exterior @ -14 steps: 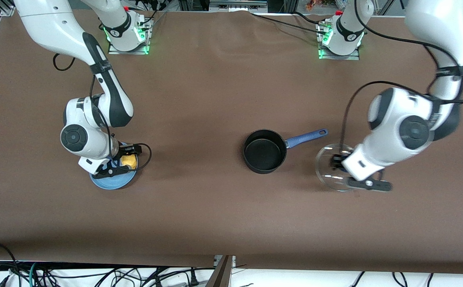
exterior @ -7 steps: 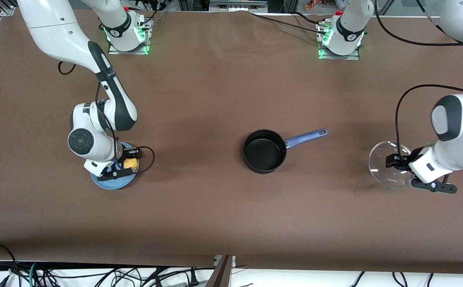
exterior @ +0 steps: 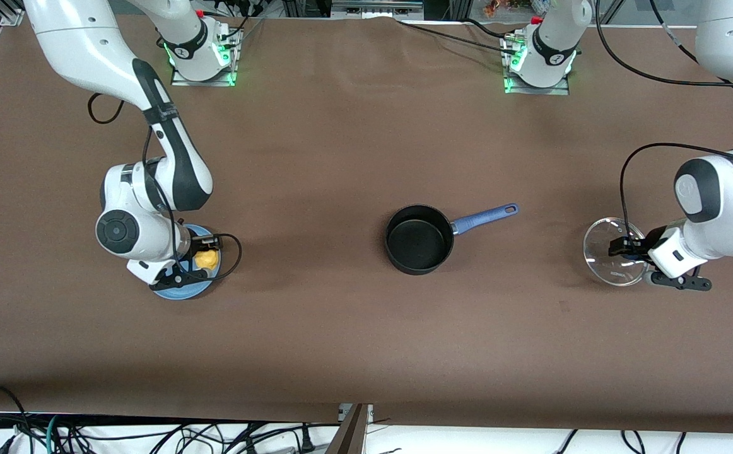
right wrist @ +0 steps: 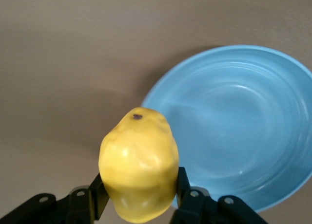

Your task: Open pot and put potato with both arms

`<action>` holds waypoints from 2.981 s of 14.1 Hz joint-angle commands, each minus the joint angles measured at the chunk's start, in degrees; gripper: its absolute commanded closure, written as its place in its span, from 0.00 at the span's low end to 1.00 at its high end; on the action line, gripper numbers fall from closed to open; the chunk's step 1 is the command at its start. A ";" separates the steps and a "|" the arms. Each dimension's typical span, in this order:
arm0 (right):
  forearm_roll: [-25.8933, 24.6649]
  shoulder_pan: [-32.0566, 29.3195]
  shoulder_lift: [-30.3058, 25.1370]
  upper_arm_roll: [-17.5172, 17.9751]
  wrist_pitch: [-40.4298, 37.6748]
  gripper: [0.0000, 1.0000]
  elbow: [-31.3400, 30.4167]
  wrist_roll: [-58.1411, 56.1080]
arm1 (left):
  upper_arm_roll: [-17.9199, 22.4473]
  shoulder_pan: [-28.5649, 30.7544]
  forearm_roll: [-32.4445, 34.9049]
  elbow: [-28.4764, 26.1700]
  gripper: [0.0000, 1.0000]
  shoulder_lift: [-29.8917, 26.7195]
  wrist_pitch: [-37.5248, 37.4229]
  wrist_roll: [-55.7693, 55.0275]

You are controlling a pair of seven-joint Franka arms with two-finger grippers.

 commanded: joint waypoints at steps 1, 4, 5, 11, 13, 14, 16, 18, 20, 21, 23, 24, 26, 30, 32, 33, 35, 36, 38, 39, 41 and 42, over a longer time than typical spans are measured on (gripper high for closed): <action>0.77 5.22 -0.94 0.59 -8.76 0.78 6.45 10.81 | 1.08 -0.16 -1.93 -5.74 0.52 -1.49 6.58 1.88; 8.74 10.67 -0.06 3.31 -10.03 0.78 10.25 24.18 | 1.43 -0.25 -1.93 -7.86 0.52 -0.96 9.68 1.45; 10.51 13.12 0.90 4.36 -9.67 0.78 11.64 29.01 | 1.43 -0.25 -1.93 -7.95 0.52 -0.61 9.86 1.01; 13.77 26.23 13.02 6.66 4.53 0.78 23.87 56.98 | 1.52 0.01 -1.93 -7.17 0.05 0.97 10.39 1.35; 13.95 28.52 15.66 6.75 11.57 0.75 24.31 58.84 | 1.52 0.80 -1.93 -6.99 0.00 -0.16 9.08 1.09; 13.95 29.05 16.98 7.01 14.56 0.75 25.10 58.94 | 1.43 0.46 -1.84 -6.12 0.00 -1.73 5.85 0.83; 13.95 29.23 19.27 7.97 17.74 0.67 27.55 58.94 | 1.26 -0.16 -1.14 -4.01 0.00 -4.28 -0.66 -2.67; 14.04 28.80 19.28 8.15 17.32 0.45 28.27 58.85 | 0.99 -0.34 -0.78 -0.94 0.00 -6.14 -9.08 -5.40; 14.83 28.70 19.10 8.15 17.40 0.00 28.62 58.68 | 0.90 -0.43 -0.78 1.44 0.00 -7.37 -16.04 -8.48; 14.75 28.88 18.93 8.15 17.23 0.00 29.06 58.59 | 0.82 -0.43 -0.78 1.97 0.00 -8.42 -18.94 -9.36; 14.83 28.53 17.18 8.07 15.66 0.00 29.06 58.94 | 0.82 -1.91 -0.78 2.24 0.00 -10.53 -20.37 -11.38; 14.75 28.09 15.69 7.63 13.38 0.00 28.97 58.94 | 0.73 -2.01 -0.87 2.33 0.00 -11.41 -20.37 -12.78; 13.61 25.21 11.92 7.02 7.85 0.00 28.80 58.15 | 0.73 -1.92 -0.96 3.64 0.00 -13.69 -20.72 -14.90; 11.85 24.22 3.04 -3.59 -6.12 0.00 23.11 50.98 | -0.75 -2.01 -1.48 7.67 0.00 -18.97 -25.36 -16.75; 12.28 24.22 -1.53 -9.05 -13.23 0.00 19.50 40.53 | -3.83 -2.27 -1.40 10.58 0.00 -19.68 -28.45 -16.40; 12.20 24.22 -4.16 -11.16 -16.49 0.00 18.35 38.31 | -4.28 -3.49 -1.92 11.90 0.00 -19.59 -28.46 -16.49; 12.02 24.22 -10.83 -14.68 -22.30 0.00 14.58 35.49 | -4.37 -4.73 -1.93 12.88 0.00 -19.33 -28.46 -16.23; 11.93 24.22 -14.79 -16.96 -24.33 0.00 11.34 31.90 | -4.46 -5.25 -1.67 12.88 0.00 -19.33 -28.46 -16.31; 11.58 24.22 -21.56 -21.36 -26.71 0.00 5.79 24.17 | -5.07 -5.70 -1.14 13.75 0.00 -20.55 -28.46 -16.40; 10.54 24.31 -23.77 -22.86 -28.37 0.00 4.55 21.26 | -5.25 -5.26 -1.14 14.02 0.00 -21.08 -28.55 -16.23; 6.50 24.31 -27.03 -23.40 -31.45 0.00 4.28 19.57 | -5.34 -3.95 -1.14 14.11 0.00 -20.65 -28.37 -15.27; 5.18 24.31 -28.26 -23.40 -32.33 0.00 4.10 19.48 | -5.16 -3.33 -1.31 14.11 0.00 -18.38 -27.33 -14.47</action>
